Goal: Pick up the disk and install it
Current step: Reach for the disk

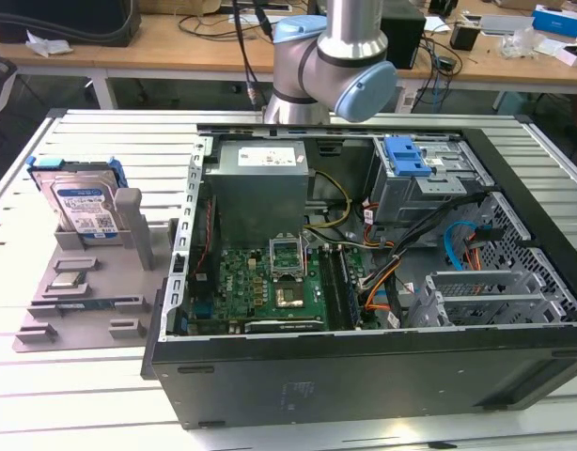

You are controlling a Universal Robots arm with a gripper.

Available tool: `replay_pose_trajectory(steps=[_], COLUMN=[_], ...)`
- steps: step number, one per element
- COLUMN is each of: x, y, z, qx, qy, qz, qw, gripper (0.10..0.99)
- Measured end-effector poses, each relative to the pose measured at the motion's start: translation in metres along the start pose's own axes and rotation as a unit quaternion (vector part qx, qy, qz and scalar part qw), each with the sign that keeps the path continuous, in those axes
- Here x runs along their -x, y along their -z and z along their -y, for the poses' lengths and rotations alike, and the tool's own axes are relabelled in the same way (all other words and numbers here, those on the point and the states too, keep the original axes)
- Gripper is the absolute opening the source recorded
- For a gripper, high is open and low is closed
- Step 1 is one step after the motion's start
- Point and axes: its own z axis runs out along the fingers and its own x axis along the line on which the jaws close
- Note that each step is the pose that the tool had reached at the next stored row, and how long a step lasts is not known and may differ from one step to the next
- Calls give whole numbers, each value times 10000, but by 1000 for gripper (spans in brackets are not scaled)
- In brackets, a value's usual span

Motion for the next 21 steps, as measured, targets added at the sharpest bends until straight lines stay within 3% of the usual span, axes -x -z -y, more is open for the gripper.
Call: replay_pose_trajectory(steps=[12, 21], x=[-169, -173], y=[2, 2], z=[13, 13], qx=[0, 0], qy=[0, 0], qz=[0, 0], qw=[10000, 10000], gripper=[102, 102])
